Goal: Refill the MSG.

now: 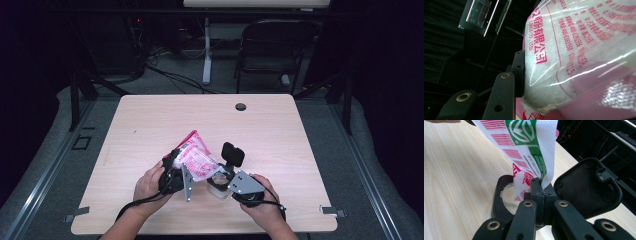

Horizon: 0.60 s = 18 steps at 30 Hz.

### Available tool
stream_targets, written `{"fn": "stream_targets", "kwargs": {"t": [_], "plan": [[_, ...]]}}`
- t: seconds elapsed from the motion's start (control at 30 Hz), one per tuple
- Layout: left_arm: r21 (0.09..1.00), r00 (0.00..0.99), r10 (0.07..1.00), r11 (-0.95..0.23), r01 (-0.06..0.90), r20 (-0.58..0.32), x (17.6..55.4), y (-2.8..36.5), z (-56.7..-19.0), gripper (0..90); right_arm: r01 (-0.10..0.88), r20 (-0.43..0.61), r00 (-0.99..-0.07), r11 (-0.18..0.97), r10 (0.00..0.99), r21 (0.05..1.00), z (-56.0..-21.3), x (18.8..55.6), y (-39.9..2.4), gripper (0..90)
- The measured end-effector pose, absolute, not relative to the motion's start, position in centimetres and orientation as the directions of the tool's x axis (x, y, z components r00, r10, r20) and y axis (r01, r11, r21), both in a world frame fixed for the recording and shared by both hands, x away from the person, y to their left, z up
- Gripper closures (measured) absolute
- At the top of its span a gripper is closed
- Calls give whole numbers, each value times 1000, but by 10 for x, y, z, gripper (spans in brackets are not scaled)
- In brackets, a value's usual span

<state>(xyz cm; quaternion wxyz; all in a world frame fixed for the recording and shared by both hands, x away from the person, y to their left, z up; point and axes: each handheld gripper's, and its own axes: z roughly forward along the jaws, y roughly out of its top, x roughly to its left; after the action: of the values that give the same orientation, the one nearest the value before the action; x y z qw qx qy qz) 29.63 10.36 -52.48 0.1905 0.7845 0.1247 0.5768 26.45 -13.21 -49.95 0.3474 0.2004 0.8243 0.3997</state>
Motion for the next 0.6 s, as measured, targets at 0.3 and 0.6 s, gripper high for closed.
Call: {"fn": "stream_targets", "kwargs": {"t": [0.3, 0.6], "plan": [[402, 279, 376, -915, -40, 884, 293, 101, -522, 687, 55, -407, -681, 598, 608, 800, -500, 263, -135, 900], [385, 253, 360, -921, -58, 898, 290, 100, -523, 687, 59, -405, -684, 599, 607, 798, -501, 263, -135, 900]]}}
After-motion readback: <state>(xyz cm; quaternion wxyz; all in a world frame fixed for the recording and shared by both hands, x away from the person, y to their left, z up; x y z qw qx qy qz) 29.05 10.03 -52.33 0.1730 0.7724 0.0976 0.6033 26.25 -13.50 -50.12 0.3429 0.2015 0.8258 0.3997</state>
